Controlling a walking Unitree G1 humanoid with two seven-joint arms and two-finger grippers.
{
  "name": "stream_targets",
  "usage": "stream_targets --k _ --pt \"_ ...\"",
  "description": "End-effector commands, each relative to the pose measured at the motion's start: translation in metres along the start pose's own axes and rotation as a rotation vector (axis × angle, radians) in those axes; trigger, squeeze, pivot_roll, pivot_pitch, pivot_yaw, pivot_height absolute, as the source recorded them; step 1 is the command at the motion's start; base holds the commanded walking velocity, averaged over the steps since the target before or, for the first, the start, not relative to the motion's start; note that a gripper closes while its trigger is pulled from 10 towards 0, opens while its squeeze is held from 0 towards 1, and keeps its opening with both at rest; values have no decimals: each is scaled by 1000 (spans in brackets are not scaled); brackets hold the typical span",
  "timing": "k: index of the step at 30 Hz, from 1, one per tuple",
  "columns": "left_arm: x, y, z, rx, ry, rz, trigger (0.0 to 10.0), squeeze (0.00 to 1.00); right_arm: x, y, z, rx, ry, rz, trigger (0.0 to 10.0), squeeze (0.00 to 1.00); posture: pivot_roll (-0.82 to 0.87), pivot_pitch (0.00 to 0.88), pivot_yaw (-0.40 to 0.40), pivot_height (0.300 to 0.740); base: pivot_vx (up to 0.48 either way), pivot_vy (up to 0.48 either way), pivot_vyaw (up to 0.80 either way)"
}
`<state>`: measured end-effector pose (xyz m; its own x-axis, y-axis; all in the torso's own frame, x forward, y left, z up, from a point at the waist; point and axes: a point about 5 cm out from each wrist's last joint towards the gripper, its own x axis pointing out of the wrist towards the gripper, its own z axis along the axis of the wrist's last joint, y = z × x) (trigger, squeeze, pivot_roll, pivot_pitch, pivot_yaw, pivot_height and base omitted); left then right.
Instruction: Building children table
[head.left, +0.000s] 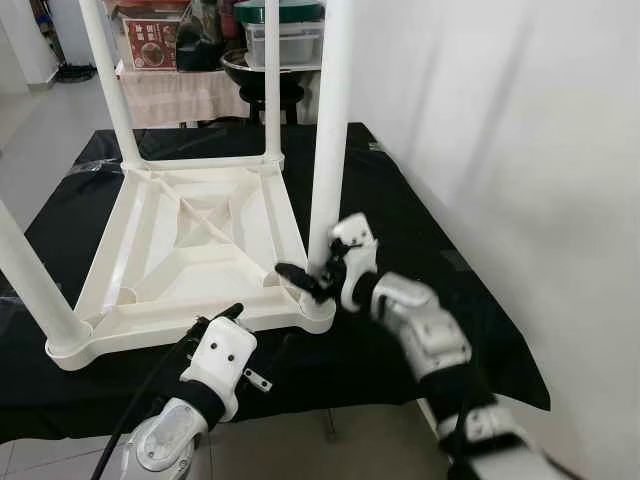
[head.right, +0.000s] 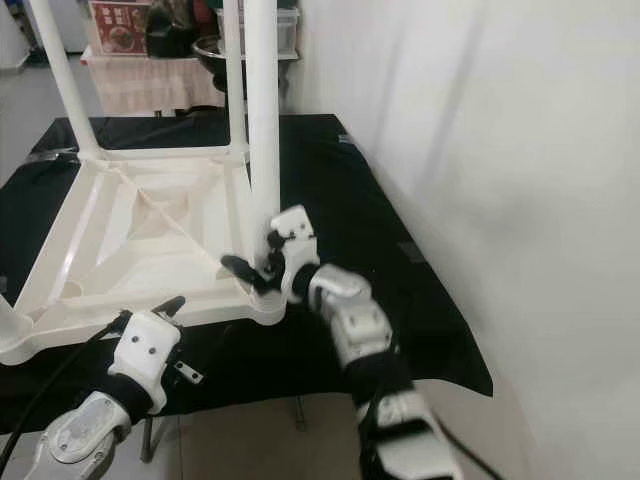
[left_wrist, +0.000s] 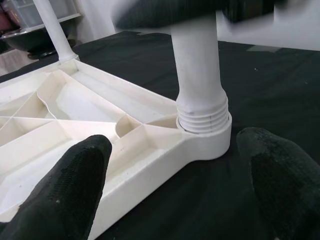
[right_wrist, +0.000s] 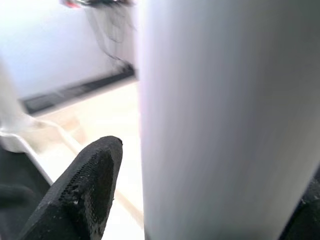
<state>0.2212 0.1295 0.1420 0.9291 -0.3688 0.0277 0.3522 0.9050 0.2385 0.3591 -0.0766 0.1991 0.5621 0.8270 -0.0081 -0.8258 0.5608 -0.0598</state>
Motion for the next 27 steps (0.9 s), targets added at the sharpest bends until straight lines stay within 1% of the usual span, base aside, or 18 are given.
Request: stream_targets --k 1,2,5,8,11,12,13,16,18,19,20,23,26,27 --pt "3 -1 -4 6 5 -1 10000 0 1 2 -7 3 4 80 10000 0 59 0 -63 740 0 0 0" --pt "6 -1 -4 14 -2 -10 10000 0 1 0 -5 -13 9 134 10000 0 68 0 -65 740 0 0 0" --pt "12 -1 -4 18 -21 -25 10000 0 4 -2 -4 -56 30 229 10000 0 83 0 -72 740 0 0 0" --pt "16 -1 -4 -1 -38 -35 10000 0 7 -3 -4 -54 64 282 10000 0 88 0 -76 740 0 0 0" --pt "17 -1 -4 -5 -39 -38 10000 0 8 -4 -4 -48 71 297 10000 0 88 0 -76 740 0 0 0" --pt "17 -2 -4 -15 -38 -49 9333 0 10 -4 -6 -44 91 310 5294 0 89 0 -77 740 0 0 0" --pt "17 -3 -5 -24 -37 -57 0 0 10 -5 -7 -37 106 321 0 0 89 0 -76 740 0 0 0" --pt "17 -5 -6 -57 -41 -91 0 0 8 -6 -12 -25 132 352 0 0 92 0 -79 740 0 0 0" --pt "17 -8 -6 -112 -43 -135 0 0 5 -8 -14 -13 131 366 0 0 87 0 -78 740 0 0 0" --pt "17 -8 -6 -112 -43 -135 0 0 5 -8 -14 -13 131 366 0 0 87 0 -78 740 0 0 0" --pt "17 -9 -6 -131 -47 -149 0 0 4 -9 -15 -10 128 374 0 0 87 0 -78 740 0 0 0" --pt "13 -11 -7 -162 -34 -179 0 0 1 -13 -17 2 136 343 0 0 62 0 -66 740 0 0 0" --pt "11 -12 -8 -171 -25 -189 0 0 -2 -16 -19 6 142 311 0 0 53 0 -61 740 0 0 0" --pt "7 -15 -9 -193 -10 -206 0 0 -4 -19 -23 16 154 251 0 0 45 0 -60 740 0 0 0"
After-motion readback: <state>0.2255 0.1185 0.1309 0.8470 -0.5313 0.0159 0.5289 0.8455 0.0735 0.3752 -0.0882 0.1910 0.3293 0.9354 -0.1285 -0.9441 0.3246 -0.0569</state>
